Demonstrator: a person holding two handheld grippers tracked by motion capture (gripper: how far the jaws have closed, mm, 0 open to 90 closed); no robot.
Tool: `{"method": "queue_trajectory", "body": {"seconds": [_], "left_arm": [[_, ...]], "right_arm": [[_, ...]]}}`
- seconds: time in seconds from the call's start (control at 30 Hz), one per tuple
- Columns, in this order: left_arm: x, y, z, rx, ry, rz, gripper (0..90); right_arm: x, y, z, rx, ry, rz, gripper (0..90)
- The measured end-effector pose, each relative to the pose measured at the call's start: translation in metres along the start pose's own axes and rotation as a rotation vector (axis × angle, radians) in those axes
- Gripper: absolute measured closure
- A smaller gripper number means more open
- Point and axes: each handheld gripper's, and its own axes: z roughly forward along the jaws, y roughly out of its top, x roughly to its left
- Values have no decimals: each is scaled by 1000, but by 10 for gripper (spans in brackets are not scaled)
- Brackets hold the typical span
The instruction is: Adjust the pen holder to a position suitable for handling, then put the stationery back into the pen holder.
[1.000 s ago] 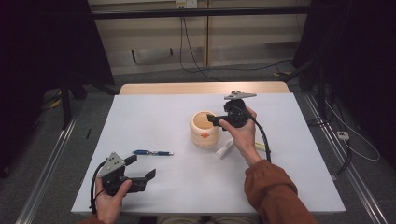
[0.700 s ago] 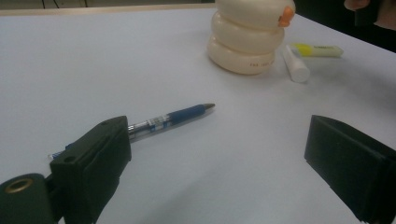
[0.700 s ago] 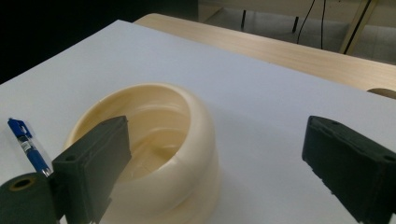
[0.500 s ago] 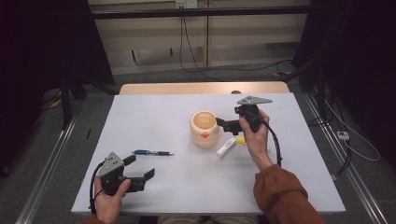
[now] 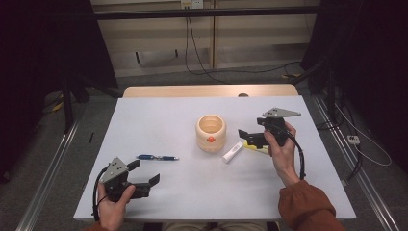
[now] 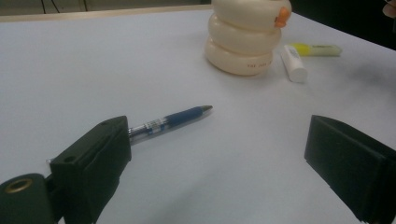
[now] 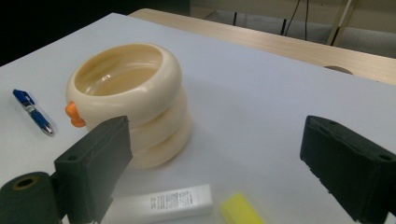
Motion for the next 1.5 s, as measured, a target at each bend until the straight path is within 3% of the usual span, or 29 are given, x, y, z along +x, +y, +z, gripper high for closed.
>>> {"method": "queue_trajectory", "body": {"seconds": [0.2,0.63,0.8,1.07,1.3,1.37,1.5], "left_arm": [[0,0,-1,-3,3,-7,71],[2,-1,-2,-8,13,-2,71],[1,1,-5,-22,15,18,71],[-5,5,-1,13,-6,46,71],[-1,12,-1,9,-12,53,74],[0,14,0,21,-14,71,74],[2,19,4,46,-9,68,76]], "right_arm": [[-6,-8,-13,-21,-14,17,84],[-2,-44,-27,-29,-16,25,67],[-1,-61,-34,-52,-52,36,66],[0,-80,-50,-87,-102,29,55],[4,-96,-64,-74,-115,29,55],[4,-99,-67,-71,-127,33,55],[6,-105,-72,-46,-138,23,59]]}}
